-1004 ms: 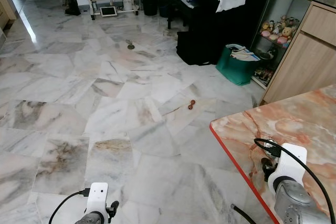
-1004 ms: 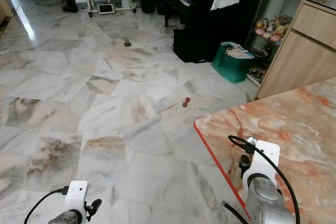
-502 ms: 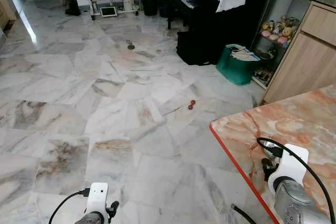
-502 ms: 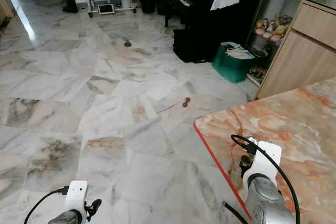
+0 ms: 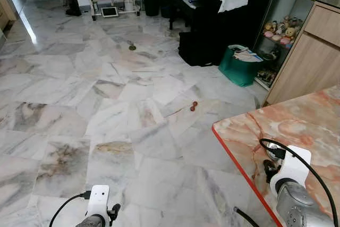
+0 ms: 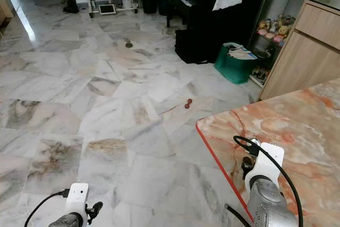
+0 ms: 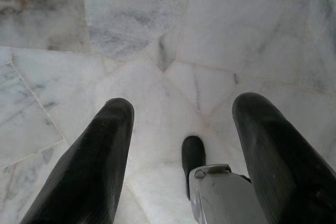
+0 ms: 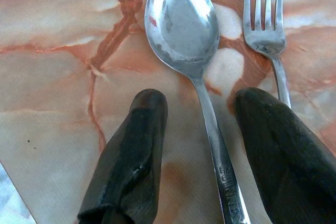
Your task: Setting the table
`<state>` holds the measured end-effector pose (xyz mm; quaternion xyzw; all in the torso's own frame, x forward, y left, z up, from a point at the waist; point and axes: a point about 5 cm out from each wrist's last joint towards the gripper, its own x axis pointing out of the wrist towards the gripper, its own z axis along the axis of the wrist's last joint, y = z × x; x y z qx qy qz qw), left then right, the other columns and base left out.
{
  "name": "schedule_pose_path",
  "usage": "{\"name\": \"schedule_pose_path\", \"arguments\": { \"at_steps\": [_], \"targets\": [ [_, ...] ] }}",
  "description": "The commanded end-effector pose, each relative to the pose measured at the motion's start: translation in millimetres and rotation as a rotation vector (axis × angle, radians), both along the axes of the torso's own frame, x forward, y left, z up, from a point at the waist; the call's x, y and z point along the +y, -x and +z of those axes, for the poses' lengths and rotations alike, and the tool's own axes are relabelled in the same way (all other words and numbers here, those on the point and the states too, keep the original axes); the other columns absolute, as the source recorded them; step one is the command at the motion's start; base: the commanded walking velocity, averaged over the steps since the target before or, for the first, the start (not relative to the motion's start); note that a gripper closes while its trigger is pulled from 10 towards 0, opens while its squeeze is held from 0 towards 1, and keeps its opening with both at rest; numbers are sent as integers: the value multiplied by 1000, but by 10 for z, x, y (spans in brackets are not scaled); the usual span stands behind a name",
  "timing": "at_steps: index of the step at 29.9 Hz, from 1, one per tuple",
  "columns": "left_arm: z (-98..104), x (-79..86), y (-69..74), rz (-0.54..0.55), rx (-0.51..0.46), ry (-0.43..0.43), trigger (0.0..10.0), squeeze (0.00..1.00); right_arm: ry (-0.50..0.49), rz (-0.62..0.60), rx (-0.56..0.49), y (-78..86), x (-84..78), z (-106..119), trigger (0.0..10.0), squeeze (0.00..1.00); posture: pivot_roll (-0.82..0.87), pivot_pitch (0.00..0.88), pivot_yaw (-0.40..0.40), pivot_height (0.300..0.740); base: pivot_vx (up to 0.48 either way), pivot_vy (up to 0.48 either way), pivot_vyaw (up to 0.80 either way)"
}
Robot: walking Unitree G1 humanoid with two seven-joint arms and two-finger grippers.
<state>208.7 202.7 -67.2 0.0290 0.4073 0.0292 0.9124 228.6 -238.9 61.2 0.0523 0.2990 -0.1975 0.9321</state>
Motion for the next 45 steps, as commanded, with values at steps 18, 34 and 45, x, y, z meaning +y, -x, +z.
{"name": "schedule_pose_path", "arguments": {
  "at_steps": [18, 34, 45],
  "targets": [
    [-29, 59, 61, 3, 32, -13, 10000, 0, -111, -6, 44, 20, 73, -116, 0, 0, 50, 0, -19, 740, 0, 0, 0],
    [-6, 41, 17, -1, 15, -11, 10000, 0, -113, 14, 41, 3, 101, -110, 0, 0, 50, 0, -17, 740, 0, 0, 0],
    [-2, 19, 6, -2, 10, -7, 10000, 0, -119, 28, 31, -13, 114, -106, 0, 0, 48, 0, -19, 740, 0, 0, 0]
  ]
}}
